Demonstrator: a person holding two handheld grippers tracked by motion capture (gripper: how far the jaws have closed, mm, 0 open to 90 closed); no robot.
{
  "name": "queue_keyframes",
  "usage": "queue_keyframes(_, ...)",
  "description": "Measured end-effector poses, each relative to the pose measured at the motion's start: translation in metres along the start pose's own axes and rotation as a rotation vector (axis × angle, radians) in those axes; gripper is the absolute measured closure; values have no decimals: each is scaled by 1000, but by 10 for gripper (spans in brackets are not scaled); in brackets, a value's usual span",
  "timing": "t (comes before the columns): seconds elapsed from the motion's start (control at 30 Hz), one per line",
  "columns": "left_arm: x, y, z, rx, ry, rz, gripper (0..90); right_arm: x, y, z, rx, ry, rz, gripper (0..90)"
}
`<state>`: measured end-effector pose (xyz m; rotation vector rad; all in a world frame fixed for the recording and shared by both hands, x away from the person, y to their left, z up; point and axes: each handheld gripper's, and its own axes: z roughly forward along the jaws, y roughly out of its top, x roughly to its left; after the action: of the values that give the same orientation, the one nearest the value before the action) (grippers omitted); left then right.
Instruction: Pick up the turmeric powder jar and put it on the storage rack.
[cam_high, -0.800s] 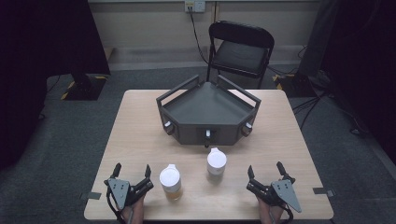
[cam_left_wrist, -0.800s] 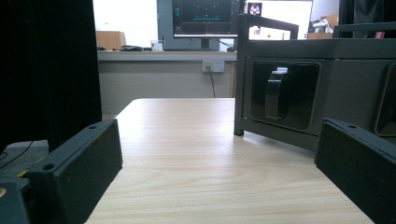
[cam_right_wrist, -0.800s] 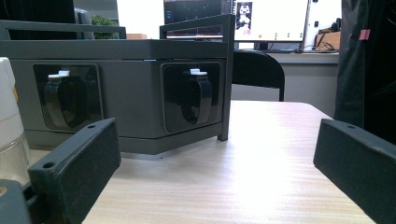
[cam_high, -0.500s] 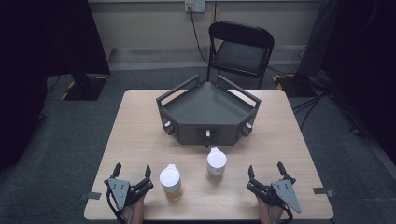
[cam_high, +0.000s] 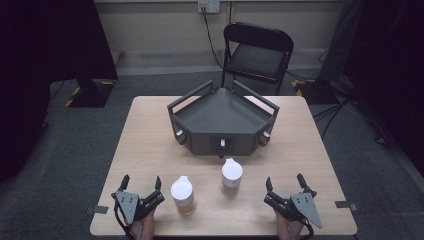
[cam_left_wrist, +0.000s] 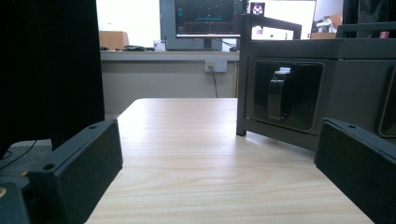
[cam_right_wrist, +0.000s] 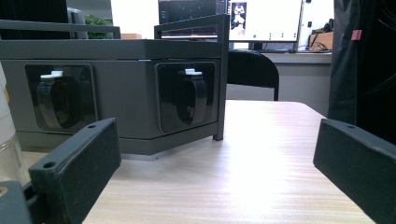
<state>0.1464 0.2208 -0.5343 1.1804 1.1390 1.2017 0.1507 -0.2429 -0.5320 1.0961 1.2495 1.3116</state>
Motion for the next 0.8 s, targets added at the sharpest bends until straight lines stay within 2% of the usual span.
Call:
queue_keyframes(0.3,1,1,2,3,20,-26,0,0,0,0,0,2,0,0)
queue_keyframes(0.47,2,2,2,11,17,-29,0,0,0,0,0,2,0,0)
queue_keyframes(0.57,-1,4,2,17,20,-13,0,0,0,0,0,3,0,3)
queue_keyframes(0.8,0,10,-1,13,19,-20,0,0,0,0,0,3,0,3)
